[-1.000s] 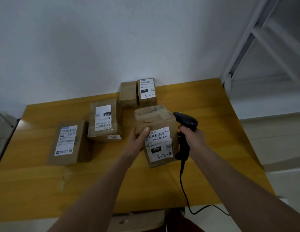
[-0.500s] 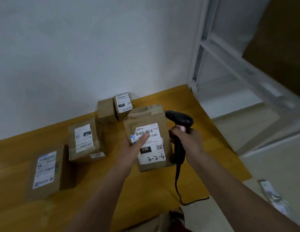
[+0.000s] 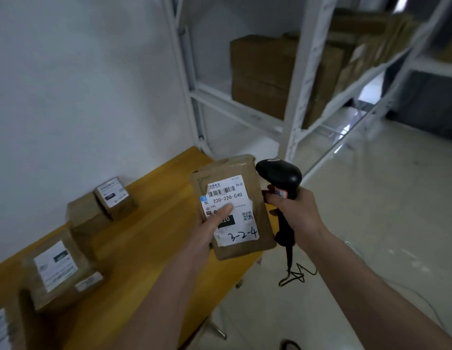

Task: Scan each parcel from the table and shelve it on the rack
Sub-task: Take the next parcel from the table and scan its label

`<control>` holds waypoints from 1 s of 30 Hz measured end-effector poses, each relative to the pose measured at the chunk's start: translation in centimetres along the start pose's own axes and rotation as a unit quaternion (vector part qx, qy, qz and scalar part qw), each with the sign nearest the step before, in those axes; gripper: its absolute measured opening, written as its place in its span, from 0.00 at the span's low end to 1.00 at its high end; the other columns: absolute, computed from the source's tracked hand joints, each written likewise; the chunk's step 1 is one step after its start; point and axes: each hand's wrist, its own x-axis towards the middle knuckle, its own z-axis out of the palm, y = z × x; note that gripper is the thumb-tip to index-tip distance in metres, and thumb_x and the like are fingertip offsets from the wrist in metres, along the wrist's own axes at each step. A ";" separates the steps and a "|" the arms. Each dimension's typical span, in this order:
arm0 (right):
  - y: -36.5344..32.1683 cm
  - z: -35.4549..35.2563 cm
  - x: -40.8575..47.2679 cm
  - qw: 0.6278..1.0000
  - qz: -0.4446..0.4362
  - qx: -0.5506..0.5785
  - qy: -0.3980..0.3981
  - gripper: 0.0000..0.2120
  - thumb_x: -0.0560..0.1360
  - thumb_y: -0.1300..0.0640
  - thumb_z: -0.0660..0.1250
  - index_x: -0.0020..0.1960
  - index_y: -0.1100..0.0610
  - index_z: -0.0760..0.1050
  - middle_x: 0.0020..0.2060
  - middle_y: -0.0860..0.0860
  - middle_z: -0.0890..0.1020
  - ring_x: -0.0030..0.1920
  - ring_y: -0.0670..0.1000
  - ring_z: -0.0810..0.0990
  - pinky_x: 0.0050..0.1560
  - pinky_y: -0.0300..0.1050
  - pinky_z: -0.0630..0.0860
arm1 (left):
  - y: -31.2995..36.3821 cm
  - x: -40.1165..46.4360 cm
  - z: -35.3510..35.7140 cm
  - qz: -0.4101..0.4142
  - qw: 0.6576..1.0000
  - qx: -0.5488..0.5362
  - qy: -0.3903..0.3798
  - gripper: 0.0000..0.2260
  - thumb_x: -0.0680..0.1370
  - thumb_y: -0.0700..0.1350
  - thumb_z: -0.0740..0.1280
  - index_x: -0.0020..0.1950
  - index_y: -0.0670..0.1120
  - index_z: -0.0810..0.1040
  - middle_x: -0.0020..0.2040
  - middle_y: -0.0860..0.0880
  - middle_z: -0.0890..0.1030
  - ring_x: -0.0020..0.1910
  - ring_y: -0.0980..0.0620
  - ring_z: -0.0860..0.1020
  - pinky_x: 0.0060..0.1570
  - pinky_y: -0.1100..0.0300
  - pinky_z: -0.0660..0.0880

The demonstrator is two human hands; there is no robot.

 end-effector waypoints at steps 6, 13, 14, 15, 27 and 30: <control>-1.4 -7.8 0.0 0.998 -0.007 0.014 0.065 0.05 0.72 0.66 0.71 0.48 0.61 0.80 0.41 0.54 0.83 0.42 0.51 0.81 0.37 0.40 0.74 | 0.5 0.6 7.7 -0.002 0.995 0.075 -0.064 0.39 0.58 0.56 0.80 0.67 0.52 0.73 0.53 0.52 0.85 0.51 0.50 0.84 0.50 0.51 0.77; -2.9 -18.0 2.0 0.992 -0.017 0.049 0.111 0.06 0.72 0.67 0.70 0.44 0.58 0.79 0.40 0.52 0.83 0.43 0.52 0.81 0.40 0.42 0.76 | 1.0 2.6 18.6 0.003 0.993 0.080 -0.084 0.29 0.68 0.45 0.77 0.66 0.54 0.69 0.53 0.52 0.84 0.52 0.49 0.82 0.46 0.54 0.76; -3.3 -19.6 2.6 0.992 -0.021 0.053 0.112 0.06 0.71 0.67 0.70 0.44 0.58 0.79 0.40 0.52 0.83 0.43 0.52 0.81 0.39 0.42 0.76 | 1.2 3.0 20.4 0.000 0.994 0.077 -0.081 0.31 0.68 0.45 0.78 0.66 0.53 0.69 0.53 0.51 0.84 0.52 0.49 0.82 0.48 0.53 0.76; -3.8 -21.4 3.2 0.992 -0.026 0.056 0.112 0.06 0.71 0.68 0.70 0.45 0.59 0.79 0.39 0.51 0.83 0.43 0.52 0.81 0.39 0.42 0.76 | 1.3 3.5 22.3 -0.002 0.994 0.076 -0.079 0.33 0.66 0.47 0.79 0.67 0.52 0.68 0.53 0.51 0.84 0.52 0.48 0.82 0.50 0.51 0.76; -8.2 -38.7 11.7 0.991 -0.048 0.089 0.084 0.07 0.71 0.67 0.71 0.49 0.62 0.79 0.48 0.58 0.82 0.48 0.54 0.81 0.41 0.43 0.77 | 2.4 8.9 40.9 0.043 0.989 0.120 -0.079 0.31 0.70 0.47 0.77 0.68 0.52 0.64 0.54 0.52 0.83 0.51 0.50 0.82 0.53 0.47 0.77; -8.7 -41.5 14.1 0.989 -0.040 0.110 0.085 0.10 0.71 0.67 0.71 0.52 0.64 0.78 0.50 0.59 0.82 0.48 0.54 0.82 0.40 0.43 0.76 | 3.1 10.6 43.9 0.054 0.984 0.141 -0.098 0.29 0.71 0.46 0.76 0.68 0.53 0.66 0.57 0.51 0.83 0.54 0.48 0.82 0.55 0.48 0.77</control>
